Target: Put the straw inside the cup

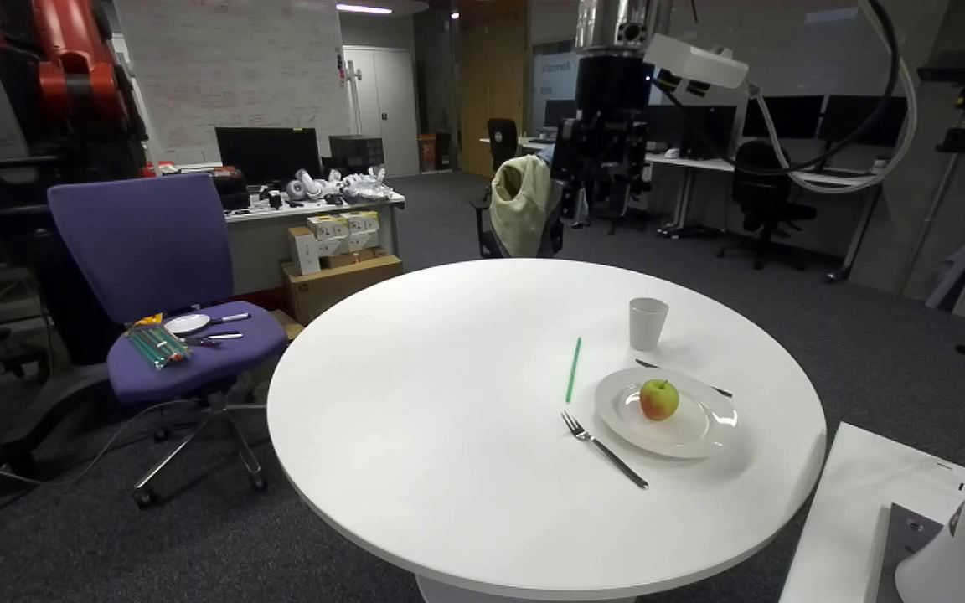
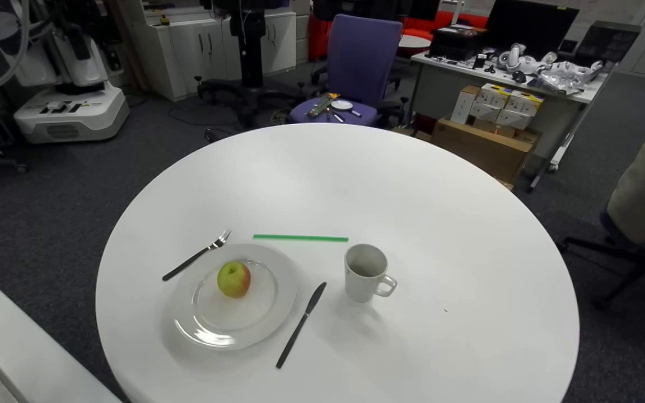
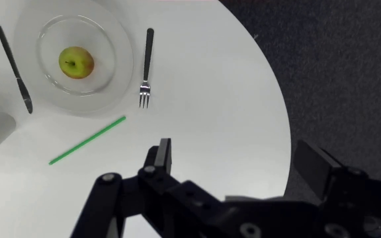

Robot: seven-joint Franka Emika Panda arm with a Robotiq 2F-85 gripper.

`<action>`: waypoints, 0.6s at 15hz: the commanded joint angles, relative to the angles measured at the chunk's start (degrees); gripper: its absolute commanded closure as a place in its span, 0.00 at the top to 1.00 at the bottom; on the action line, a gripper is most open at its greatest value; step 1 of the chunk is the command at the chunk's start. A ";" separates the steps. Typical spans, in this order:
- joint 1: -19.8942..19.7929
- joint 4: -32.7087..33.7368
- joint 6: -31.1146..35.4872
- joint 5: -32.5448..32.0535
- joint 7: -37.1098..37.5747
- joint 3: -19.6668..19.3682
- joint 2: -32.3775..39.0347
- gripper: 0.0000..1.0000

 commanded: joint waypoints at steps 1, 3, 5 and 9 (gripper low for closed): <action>-2.28 -1.29 4.92 1.41 4.45 -1.25 0.85 1.00; -3.33 -0.92 6.83 0.91 5.57 -2.00 2.87 1.00; -4.47 -0.18 9.78 0.32 7.84 -2.40 5.53 1.00; -6.57 1.62 18.66 0.22 17.98 -2.81 11.44 1.00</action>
